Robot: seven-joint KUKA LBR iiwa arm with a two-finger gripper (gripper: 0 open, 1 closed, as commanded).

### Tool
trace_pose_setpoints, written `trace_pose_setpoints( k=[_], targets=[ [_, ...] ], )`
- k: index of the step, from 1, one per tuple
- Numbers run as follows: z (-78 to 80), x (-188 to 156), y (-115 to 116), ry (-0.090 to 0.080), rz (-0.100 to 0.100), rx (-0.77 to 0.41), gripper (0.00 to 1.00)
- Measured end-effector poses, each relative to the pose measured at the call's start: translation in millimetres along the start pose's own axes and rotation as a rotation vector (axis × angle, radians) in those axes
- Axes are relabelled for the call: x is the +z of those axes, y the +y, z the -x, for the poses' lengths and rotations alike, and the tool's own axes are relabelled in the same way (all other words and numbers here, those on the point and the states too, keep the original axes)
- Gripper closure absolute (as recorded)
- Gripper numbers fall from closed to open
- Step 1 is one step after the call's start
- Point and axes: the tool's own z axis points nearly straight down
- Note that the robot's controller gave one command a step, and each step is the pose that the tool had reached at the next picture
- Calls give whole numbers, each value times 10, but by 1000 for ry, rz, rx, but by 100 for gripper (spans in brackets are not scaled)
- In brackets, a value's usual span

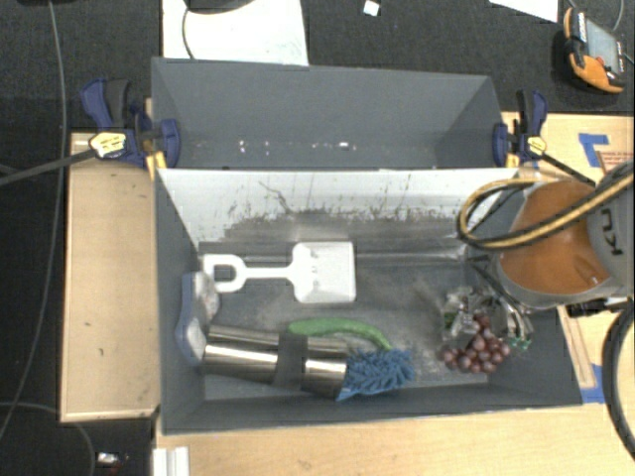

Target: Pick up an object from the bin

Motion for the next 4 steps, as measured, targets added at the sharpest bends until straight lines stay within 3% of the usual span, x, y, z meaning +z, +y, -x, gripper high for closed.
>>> trace_pose_setpoints(
  k=[1, 2, 3, 4],
  targets=[
    [167, -1034, -66, 2, 0, -13, 100],
    [175, -1263, -47, -7, -1, -16, 100],
    [-69, -1205, -112, -7, -1, -124, 100],
    [-110, -557, -194, -8, 1, 16, 100]
  ],
)
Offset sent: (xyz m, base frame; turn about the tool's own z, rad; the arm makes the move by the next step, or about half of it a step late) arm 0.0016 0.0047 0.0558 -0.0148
